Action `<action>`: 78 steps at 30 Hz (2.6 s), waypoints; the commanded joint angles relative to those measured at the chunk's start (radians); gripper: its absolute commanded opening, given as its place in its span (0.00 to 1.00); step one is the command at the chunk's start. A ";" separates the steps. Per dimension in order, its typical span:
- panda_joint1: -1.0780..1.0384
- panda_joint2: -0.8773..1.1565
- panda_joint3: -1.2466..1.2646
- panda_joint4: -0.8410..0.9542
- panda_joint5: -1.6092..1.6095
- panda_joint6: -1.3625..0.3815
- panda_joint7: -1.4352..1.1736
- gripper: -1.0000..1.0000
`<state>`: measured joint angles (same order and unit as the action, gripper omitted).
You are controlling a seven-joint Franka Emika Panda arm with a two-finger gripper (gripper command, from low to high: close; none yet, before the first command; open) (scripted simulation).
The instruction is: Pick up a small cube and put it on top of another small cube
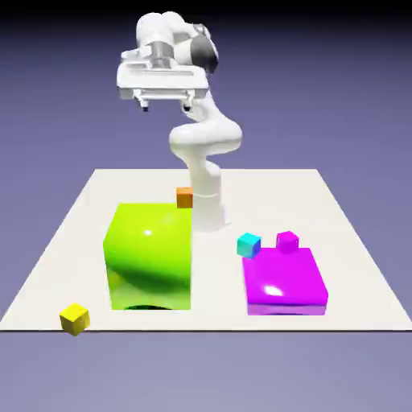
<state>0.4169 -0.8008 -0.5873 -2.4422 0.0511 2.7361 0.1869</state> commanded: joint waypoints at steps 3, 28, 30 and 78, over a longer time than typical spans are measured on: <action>0.075 -0.043 -0.109 0.068 0.009 -0.056 -0.103 0.50; 0.700 -0.399 -1.015 0.636 0.088 -0.520 -0.957 0.50; 0.750 -0.427 -1.087 0.681 0.095 -0.557 -1.026 0.50; 1.777 0.106 -1.431 0.191 0.385 -0.983 -1.746 0.00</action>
<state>2.1937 -0.6953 -2.0186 -2.2507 0.4340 1.7525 -1.5584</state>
